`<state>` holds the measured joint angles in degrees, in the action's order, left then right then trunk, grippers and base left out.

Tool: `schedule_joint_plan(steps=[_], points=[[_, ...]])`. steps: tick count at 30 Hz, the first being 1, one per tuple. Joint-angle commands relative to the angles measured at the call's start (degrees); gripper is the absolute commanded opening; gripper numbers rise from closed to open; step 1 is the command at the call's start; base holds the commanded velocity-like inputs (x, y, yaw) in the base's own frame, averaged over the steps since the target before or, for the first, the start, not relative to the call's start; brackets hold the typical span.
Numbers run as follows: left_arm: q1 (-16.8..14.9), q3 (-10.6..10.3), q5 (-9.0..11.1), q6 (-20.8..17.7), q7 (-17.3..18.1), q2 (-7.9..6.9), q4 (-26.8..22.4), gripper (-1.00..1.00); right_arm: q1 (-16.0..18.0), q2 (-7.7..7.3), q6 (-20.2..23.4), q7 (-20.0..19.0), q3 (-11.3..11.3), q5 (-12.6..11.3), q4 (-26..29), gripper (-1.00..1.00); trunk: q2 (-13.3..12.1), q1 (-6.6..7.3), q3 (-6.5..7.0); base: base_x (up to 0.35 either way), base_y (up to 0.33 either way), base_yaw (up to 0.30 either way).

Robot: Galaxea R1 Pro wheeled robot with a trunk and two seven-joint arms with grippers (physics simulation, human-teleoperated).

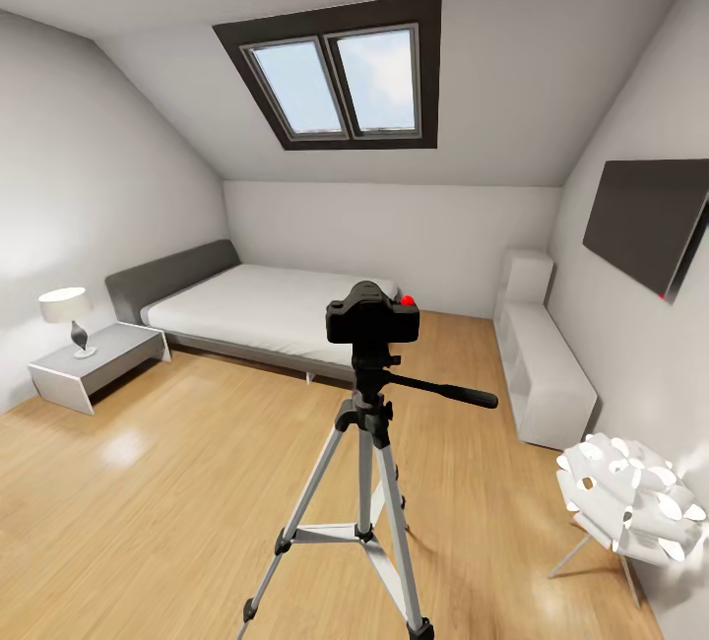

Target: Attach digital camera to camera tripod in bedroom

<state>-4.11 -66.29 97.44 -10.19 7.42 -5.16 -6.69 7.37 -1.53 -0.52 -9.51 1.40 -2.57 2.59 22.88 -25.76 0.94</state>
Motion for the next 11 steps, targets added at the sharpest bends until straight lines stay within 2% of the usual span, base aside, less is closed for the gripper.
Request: schedule_joint_plan(steps=[1,11], points=[[-0.02,-0.33,0.47,-0.18,0.14,-0.03,-0.02,1.00,0.01,-0.07,-0.06,-0.25,0.14,-0.28,-0.04,1.00,0.04,-0.02,-0.02,0.000,0.000,0.000],[-0.02,-0.33,0.47,-0.18,0.14,-0.03,0.01,1.00,0.01,-0.20,-0.09,-0.25,0.10,-0.32,-0.04,1.00,0.04,-0.02,-0.02,0.000,0.000,0.000]])
